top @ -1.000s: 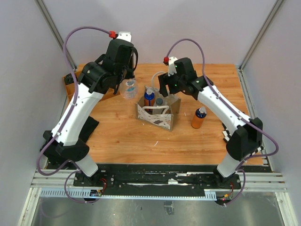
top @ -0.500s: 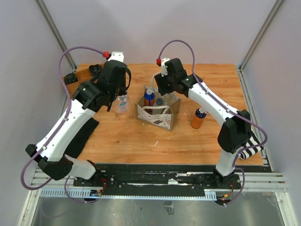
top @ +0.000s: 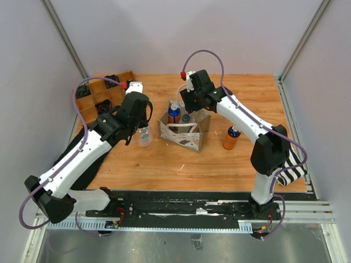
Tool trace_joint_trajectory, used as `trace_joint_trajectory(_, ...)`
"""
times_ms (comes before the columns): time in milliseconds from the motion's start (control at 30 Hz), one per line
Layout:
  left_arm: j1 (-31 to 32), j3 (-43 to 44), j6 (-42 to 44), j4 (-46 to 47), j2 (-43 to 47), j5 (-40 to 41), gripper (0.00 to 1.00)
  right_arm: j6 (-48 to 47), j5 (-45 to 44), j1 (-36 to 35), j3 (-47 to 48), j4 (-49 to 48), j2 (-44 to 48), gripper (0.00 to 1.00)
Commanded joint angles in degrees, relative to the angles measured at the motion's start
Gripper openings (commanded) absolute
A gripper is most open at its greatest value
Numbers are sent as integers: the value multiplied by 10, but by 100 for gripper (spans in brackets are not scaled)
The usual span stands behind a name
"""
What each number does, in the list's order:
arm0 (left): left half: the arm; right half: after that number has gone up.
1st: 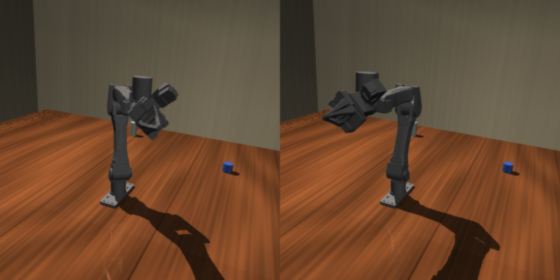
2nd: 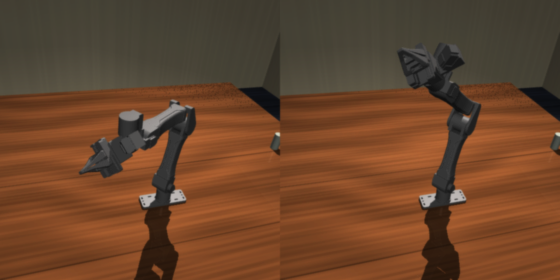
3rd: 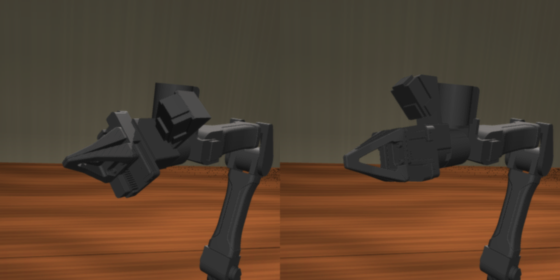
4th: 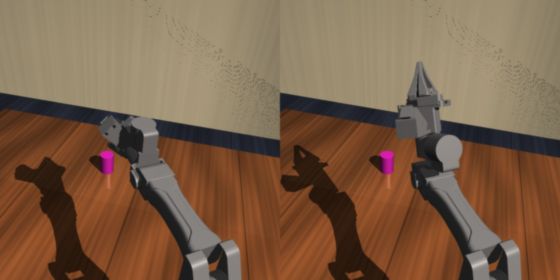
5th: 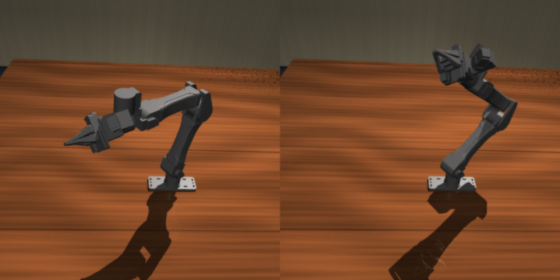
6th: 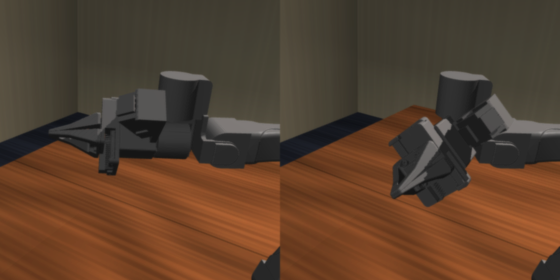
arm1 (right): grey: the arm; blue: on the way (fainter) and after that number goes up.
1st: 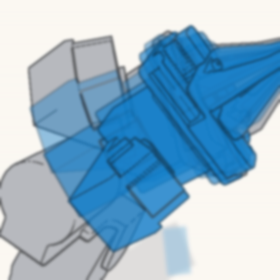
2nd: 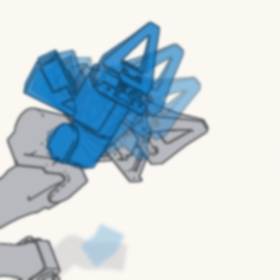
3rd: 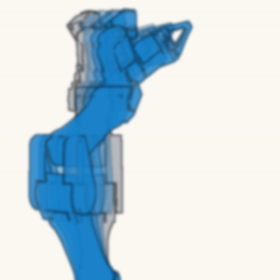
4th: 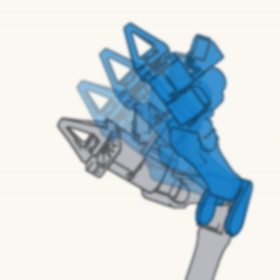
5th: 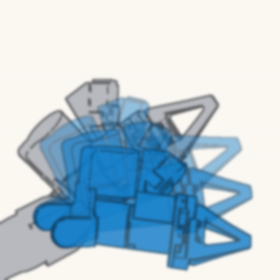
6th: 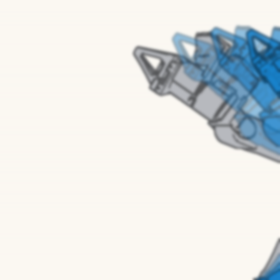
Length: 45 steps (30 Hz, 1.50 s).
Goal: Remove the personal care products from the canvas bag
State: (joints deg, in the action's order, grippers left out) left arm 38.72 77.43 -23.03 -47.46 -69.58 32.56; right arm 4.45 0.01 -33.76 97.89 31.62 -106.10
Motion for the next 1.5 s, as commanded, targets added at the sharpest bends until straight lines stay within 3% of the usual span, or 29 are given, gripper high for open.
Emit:
trace_joint_trajectory(0,2,-26,-27,101,43,17,1,-5,-3,-10,17,19,-5,46)
trace_joint_trajectory(233,1,-107,-50,124,79,11,1,-13,0,-10,32,23,-6,25)
trace_joint_trajectory(500,1,-163,-75,148,99,-12,3,-22,-12,-10,83,52,32,19)
trace_joint_trajectory(633,1,-172,-83,155,97,-22,13,-34,-23,-10,145,86,48,19)
trace_joint_trajectory(867,1,-180,-98,156,120,-25,60,-56,-45,-5,259,140,58,19)
trace_joint_trajectory(1000,2,-150,-89,131,118,-4,71,-55,-56,12,310,155,72,19)
trace_joint_trajectory(1100,1,-129,-80,124,114,3,72,-53,-75,32,347,168,78,19)
trace_joint_trajectory(1300,1,-61,-27,160,77,-9,62,-48,-75,78,339,150,106,17)
trace_joint_trajectory(1467,1,-33,49,267,13,-66,67,-40,-80,119,294,126,121,18)
